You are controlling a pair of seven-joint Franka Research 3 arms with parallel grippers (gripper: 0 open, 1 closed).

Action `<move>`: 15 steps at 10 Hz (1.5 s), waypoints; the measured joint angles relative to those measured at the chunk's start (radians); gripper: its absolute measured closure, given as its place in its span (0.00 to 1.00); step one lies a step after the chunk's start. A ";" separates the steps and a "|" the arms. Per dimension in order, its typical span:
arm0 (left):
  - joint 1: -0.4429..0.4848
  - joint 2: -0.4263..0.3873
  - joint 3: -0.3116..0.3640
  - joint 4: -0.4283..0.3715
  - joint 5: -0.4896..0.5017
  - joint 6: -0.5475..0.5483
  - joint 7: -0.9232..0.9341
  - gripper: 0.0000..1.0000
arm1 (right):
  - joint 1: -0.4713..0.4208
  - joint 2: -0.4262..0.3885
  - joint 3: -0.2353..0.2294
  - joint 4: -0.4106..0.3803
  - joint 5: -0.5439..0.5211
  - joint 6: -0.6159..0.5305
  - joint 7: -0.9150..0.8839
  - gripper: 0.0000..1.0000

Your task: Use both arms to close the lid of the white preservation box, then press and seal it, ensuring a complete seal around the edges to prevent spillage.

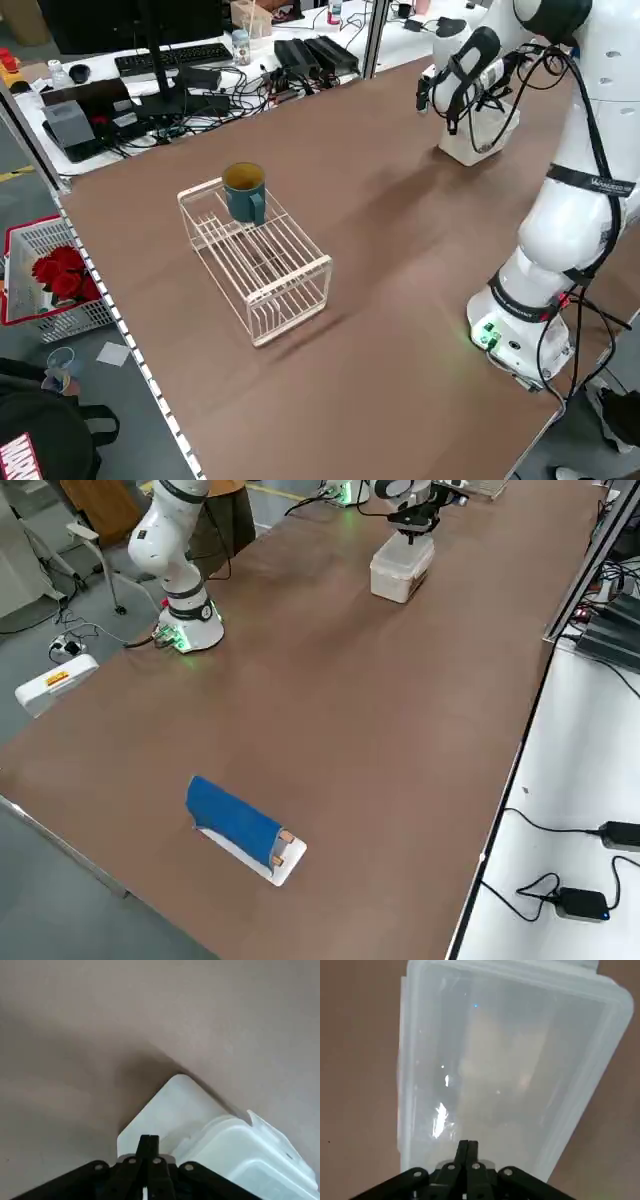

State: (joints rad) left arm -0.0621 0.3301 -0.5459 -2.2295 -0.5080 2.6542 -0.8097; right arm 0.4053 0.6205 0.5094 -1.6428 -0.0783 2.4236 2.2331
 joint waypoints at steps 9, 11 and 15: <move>-0.004 0.010 0.001 0.003 0.000 0.017 -0.002 0.99 | 0.000 0.000 0.000 0.000 0.000 0.000 0.001 0.99; -0.004 0.015 0.002 0.004 0.000 0.021 -0.007 0.99 | 0.000 0.000 0.000 0.000 0.000 0.000 0.001 0.99; -0.006 0.016 0.002 0.004 0.000 0.022 -0.019 0.99 | 0.000 0.000 0.000 0.000 0.000 0.000 0.001 0.99</move>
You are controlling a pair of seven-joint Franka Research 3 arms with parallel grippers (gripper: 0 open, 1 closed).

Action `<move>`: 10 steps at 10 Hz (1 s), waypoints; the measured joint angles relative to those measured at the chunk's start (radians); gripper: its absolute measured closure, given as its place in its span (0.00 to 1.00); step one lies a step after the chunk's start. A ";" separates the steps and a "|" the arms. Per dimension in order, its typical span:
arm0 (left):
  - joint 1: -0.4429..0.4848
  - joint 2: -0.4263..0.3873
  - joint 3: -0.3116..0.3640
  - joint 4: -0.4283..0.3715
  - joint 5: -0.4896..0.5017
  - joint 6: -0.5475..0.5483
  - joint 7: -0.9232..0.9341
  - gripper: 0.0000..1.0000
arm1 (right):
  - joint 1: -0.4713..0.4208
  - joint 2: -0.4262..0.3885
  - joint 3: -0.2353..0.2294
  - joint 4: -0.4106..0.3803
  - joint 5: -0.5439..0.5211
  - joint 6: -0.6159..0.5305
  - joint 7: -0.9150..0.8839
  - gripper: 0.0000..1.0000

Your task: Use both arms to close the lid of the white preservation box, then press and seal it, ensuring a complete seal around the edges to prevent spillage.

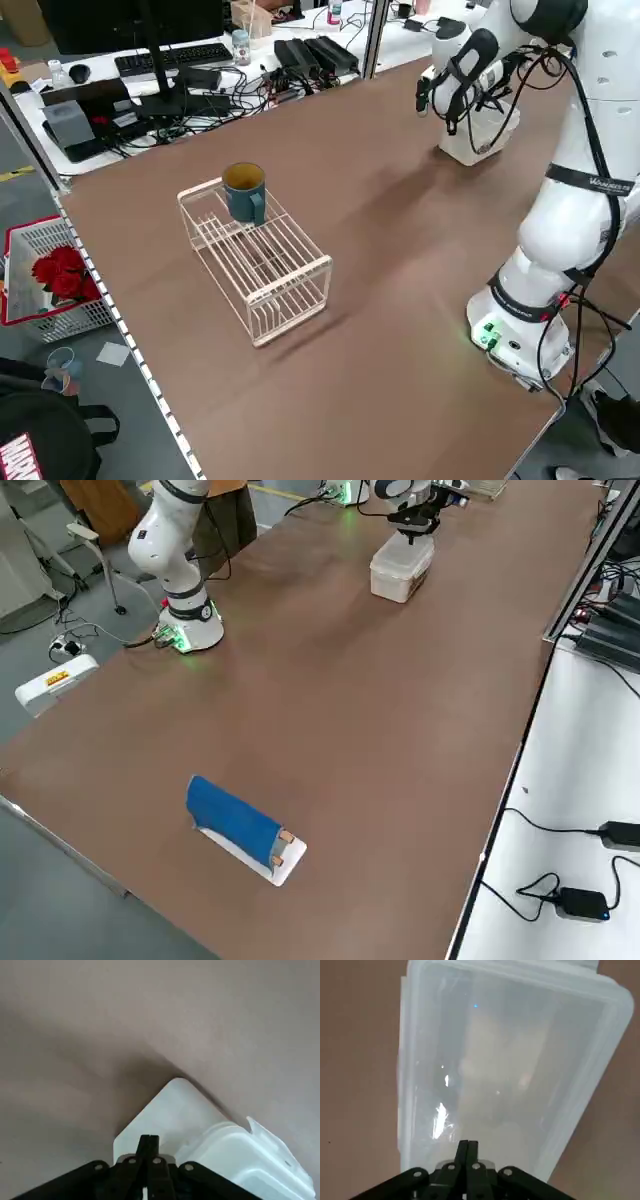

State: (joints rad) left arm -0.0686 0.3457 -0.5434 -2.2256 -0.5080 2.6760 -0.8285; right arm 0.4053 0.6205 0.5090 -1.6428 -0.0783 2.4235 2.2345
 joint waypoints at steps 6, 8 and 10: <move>-0.001 0.000 0.001 0.001 0.000 0.001 -0.007 0.99 | 0.000 0.000 0.000 0.000 0.000 0.000 0.000 0.99; -0.008 0.000 0.006 0.002 0.000 0.001 -0.015 0.99 | 0.000 0.000 -0.001 0.000 0.000 0.000 0.001 0.99; -0.009 0.000 0.007 0.002 0.000 0.001 -0.019 0.99 | 0.000 0.000 -0.001 0.000 0.000 0.000 0.001 0.99</move>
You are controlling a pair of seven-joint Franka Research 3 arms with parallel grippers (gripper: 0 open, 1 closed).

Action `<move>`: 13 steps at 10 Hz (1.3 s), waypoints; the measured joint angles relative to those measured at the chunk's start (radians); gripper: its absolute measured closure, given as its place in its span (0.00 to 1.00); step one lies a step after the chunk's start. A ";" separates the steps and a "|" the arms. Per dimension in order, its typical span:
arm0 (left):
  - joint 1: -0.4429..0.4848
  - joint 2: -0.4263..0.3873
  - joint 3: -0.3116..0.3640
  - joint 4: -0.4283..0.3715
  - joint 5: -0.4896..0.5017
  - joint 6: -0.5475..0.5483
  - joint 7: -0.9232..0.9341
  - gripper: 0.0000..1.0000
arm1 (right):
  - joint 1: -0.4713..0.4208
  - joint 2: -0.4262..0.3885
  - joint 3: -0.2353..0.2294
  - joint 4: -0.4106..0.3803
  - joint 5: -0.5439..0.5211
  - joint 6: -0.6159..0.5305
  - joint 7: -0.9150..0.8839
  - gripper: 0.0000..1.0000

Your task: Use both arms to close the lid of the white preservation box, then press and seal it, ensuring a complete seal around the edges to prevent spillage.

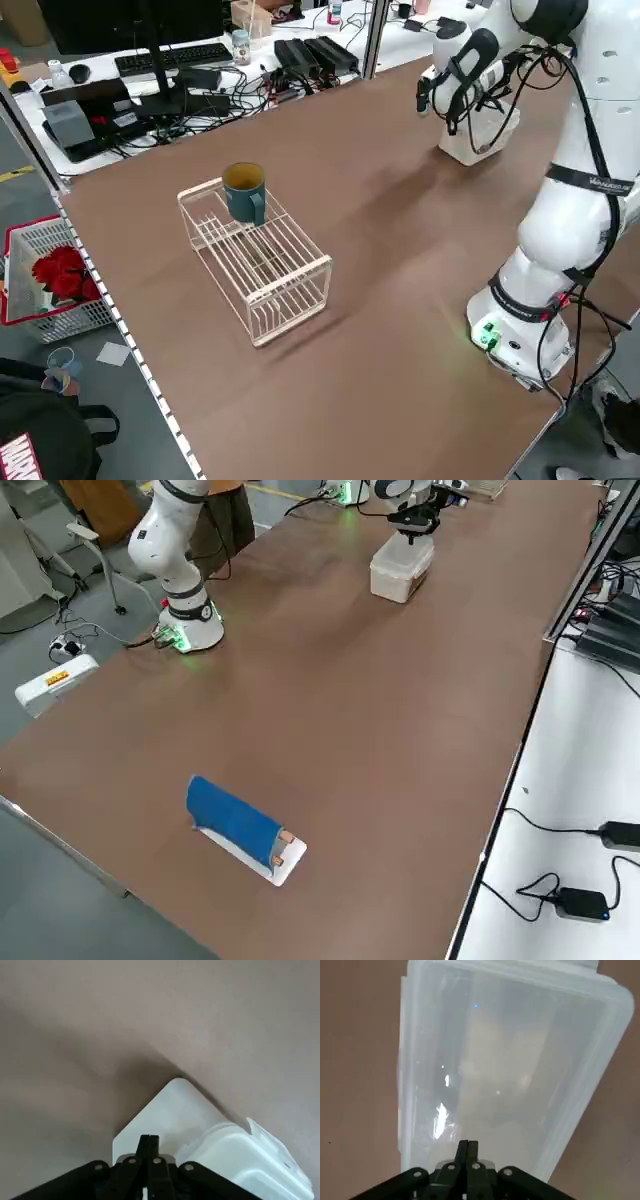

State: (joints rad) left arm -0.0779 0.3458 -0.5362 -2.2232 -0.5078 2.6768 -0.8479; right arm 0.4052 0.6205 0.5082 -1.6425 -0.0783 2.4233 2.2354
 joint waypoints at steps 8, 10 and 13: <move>-0.015 0.005 0.006 0.010 0.001 0.001 -0.022 0.99 | 0.000 0.000 -0.002 0.002 0.000 0.000 0.000 0.99; -0.022 0.009 0.010 0.017 0.003 0.000 -0.025 0.99 | -0.001 0.000 -0.003 0.003 0.000 0.000 0.000 0.99; -0.022 0.009 0.010 0.019 0.011 -0.001 -0.025 0.99 | -0.001 0.000 -0.003 0.003 0.000 0.001 0.000 0.99</move>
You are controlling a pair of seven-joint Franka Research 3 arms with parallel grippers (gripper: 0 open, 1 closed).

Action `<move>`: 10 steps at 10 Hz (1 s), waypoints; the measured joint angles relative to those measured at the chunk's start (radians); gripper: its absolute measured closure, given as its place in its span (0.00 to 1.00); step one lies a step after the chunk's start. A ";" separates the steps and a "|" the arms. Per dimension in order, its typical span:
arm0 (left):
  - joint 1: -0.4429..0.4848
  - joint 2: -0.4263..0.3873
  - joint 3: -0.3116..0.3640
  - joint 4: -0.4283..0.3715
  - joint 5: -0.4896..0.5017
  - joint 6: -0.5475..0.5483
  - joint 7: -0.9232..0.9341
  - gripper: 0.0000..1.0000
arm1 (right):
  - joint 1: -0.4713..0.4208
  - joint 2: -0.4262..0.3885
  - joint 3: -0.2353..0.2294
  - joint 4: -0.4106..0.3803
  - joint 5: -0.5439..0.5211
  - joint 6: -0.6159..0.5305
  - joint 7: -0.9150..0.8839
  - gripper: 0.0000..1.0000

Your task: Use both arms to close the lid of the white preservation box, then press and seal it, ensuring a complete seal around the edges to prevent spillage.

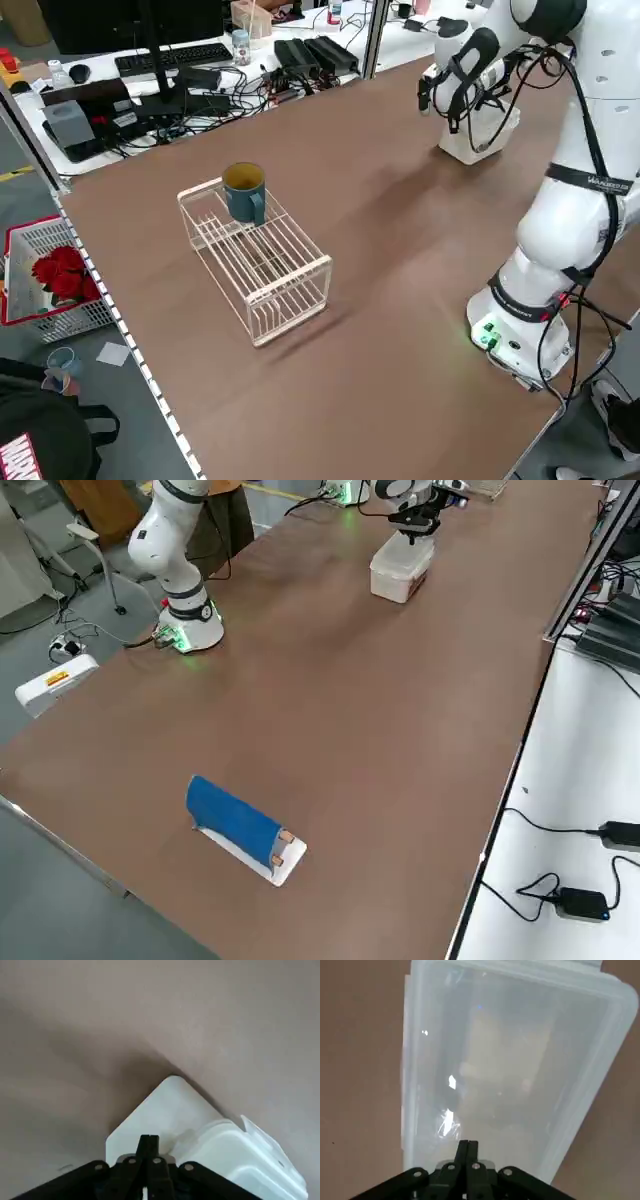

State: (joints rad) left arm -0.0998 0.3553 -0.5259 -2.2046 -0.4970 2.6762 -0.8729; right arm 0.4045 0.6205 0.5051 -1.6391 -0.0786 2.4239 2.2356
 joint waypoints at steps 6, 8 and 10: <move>0.034 0.006 -0.002 0.062 0.177 -0.143 -0.018 0.99 | -0.002 0.003 -0.001 0.003 0.000 0.000 0.000 0.99; 0.068 0.005 -0.003 0.071 0.226 -0.194 -0.018 0.99 | -0.011 0.003 -0.005 0.007 0.000 -0.006 0.000 0.99; 0.098 -0.022 -0.005 0.091 0.236 -0.248 -0.030 0.99 | -0.028 -0.004 -0.006 0.013 -0.003 -0.040 -0.004 0.99</move>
State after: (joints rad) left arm -0.0022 0.3337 -0.5310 -2.1137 -0.2614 2.4281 -0.9027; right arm 0.3768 0.6170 0.4995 -1.6262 -0.0814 2.3842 2.2313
